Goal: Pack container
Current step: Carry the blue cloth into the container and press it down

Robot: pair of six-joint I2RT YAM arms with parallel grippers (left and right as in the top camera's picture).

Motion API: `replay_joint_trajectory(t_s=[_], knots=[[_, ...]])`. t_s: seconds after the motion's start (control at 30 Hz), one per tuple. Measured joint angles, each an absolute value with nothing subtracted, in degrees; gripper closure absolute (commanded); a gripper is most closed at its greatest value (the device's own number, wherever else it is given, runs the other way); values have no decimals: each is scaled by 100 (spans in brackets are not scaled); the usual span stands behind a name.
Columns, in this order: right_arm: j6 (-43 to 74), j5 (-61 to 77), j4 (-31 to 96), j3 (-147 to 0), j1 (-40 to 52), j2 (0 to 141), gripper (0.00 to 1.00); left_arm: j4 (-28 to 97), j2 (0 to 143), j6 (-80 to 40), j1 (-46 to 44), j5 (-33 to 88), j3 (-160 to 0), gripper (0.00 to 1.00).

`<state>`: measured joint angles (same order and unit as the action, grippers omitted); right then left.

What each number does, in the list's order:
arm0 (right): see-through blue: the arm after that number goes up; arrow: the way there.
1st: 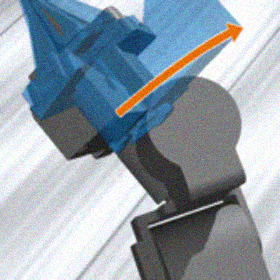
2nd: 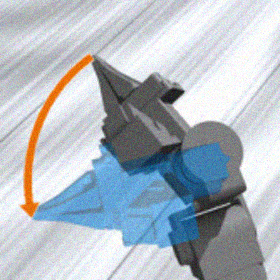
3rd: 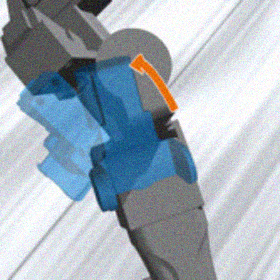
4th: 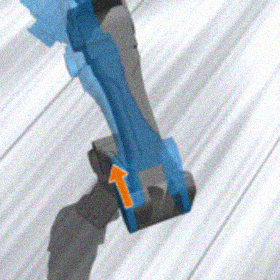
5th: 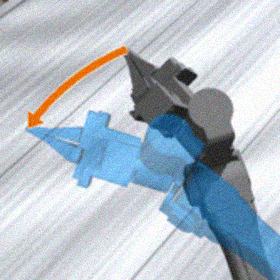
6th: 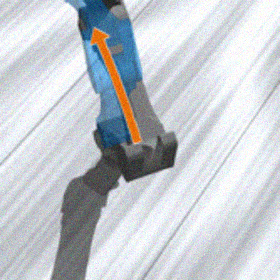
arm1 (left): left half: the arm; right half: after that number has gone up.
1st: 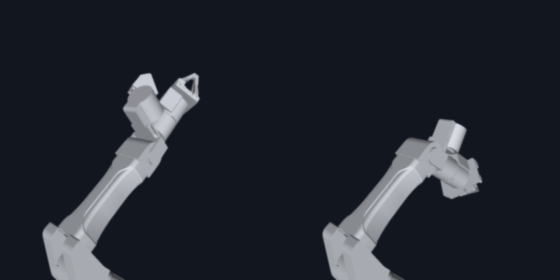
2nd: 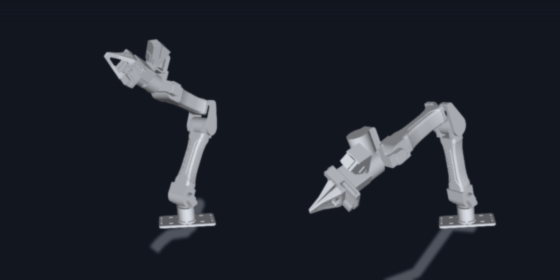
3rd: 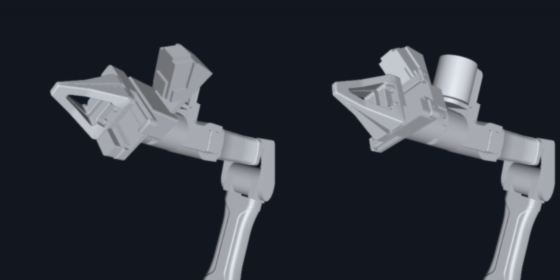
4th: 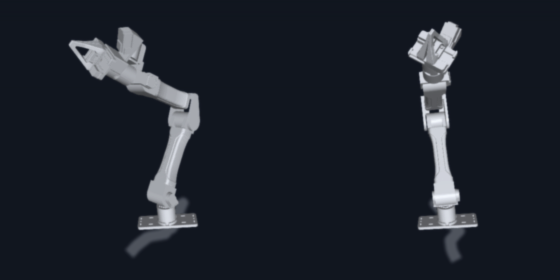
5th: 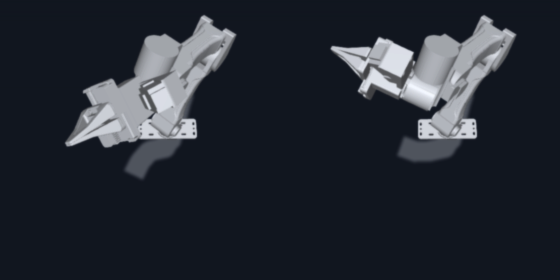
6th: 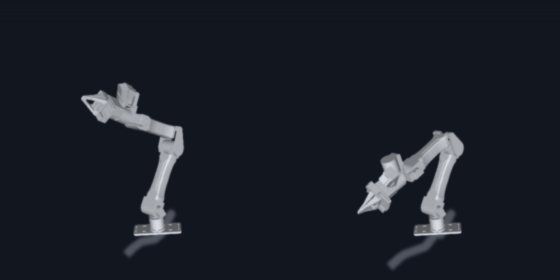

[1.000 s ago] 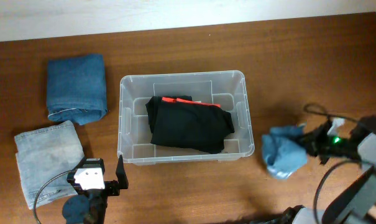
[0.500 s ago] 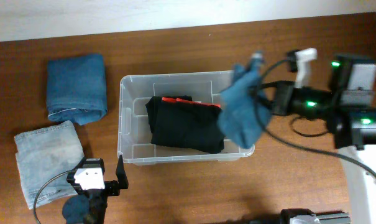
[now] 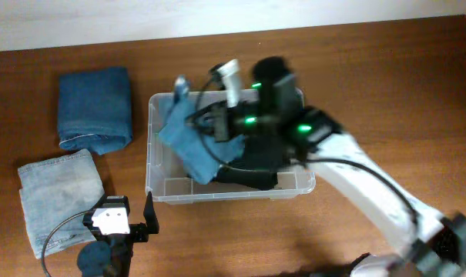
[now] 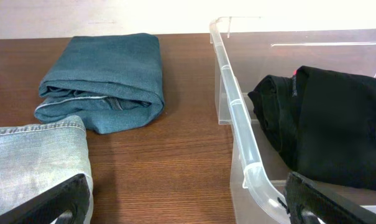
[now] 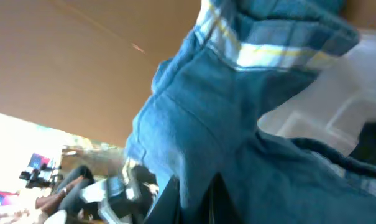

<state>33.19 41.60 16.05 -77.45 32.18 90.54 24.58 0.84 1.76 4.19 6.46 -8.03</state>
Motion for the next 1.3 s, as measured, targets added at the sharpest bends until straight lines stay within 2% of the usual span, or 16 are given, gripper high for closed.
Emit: replay_joint_trajectory(t_s=[0.23,0.33,0.4,0.43,0.47,0.5,0.57,0.67,0.73,0.83,0.9,0.97,1.07,1.3], knots=[[3701,3750,1647,-7738,3863,10396,96,2458,84,176,419,646,-803,0],[3614,3557,2163,-7743,3889,10508,95,2458,84,178,419,646,-803,0],[3496,3308,2530,-7745,3889,10508,90,2458,84,176,419,646,-803,0],[3398,3131,2731,-7745,3889,10508,82,2458,84,178,419,646,-803,0],[3264,2941,2941,-7743,3889,10508,63,2458,84,178,419,646,-803,0],[3111,2762,3092,-7743,3889,10508,53,2458,84,178,419,646,-803,0],[2744,2484,3282,-7743,3887,10508,40,2458,84,176,419,646,-803,0],[2163,2353,3328,-7743,3889,10508,27,2458,84,178,419,646,-803,0],[1787,2290,3365,-7747,3887,10501,25,2458,84,178,419,646,-803,0],[1422,2176,3441,-7841,3879,10398,35,2458,84,176,419,646,-803,0],[1284,2139,3533,-8125,3844,10171,51,2458,84,176,419,646,-803,0],[1236,2115,3673,-8390,3811,9985,72,2458,84,176,419,646,-803,0],[1175,2108,3868,-8766,3774,9594,94,2458,84,178,419,646,-801,0],[1131,2198,4442,-8779,3918,9529,96,2458,84,178,419,646,-803,0]])
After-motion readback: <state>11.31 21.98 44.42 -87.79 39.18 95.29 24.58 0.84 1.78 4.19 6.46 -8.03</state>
